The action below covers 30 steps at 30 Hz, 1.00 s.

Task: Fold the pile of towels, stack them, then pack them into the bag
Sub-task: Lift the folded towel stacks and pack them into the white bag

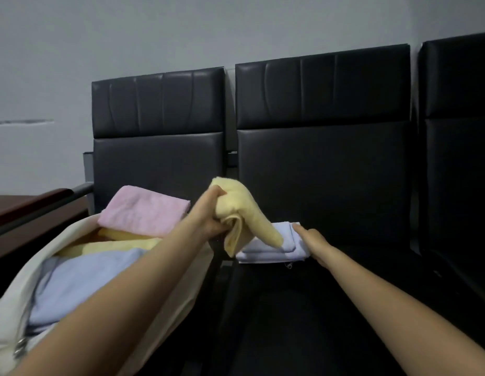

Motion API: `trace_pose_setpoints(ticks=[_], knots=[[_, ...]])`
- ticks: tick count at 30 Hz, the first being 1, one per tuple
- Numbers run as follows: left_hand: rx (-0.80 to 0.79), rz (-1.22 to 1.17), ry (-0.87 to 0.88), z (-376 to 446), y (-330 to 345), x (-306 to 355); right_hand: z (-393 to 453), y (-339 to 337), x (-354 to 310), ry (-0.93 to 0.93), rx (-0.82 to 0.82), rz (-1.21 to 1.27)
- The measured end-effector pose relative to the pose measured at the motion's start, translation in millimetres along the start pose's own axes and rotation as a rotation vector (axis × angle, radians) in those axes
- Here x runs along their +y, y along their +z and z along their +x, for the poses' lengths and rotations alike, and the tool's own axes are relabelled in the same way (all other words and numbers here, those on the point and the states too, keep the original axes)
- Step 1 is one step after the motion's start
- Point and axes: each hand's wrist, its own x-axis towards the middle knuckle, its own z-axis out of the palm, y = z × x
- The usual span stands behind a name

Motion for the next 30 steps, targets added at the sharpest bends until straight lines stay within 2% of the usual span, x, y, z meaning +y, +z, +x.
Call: trace_pose_setpoints(ticks=[3,6,10,13,16,20,21,24,27,30], knots=[[-0.011,-0.119,0.059,-33,-22,37,1,16,-3,0.03,0.067,-0.045],[-0.017,-0.165,0.117,-62,-47,56,9,31,-5,0.07,0.127,-0.25],[0.036,-0.159,0.163,-73,-84,71,36,37,-5,0.081,0.0,-0.307],[0.069,-0.121,0.176,-78,-106,79,24,37,-10,0.096,-0.079,-0.223],[0.087,-0.095,0.213,-83,-122,86,4,39,3,0.019,-0.051,-0.087],[-0.057,-0.213,0.264,-102,-138,103,-29,43,4,-0.052,-0.075,0.046],[-0.04,-0.133,0.284,-105,-142,105,-38,43,1,-0.064,-0.096,0.083],[0.325,0.336,0.29,-96,-173,93,-63,42,-10,-0.129,-0.105,0.134],[0.417,0.636,0.151,-76,-225,69,-87,41,-29,-0.202,-0.165,0.31],[0.57,0.934,0.223,-63,-240,64,-110,40,-61,-0.256,-0.284,0.521]])
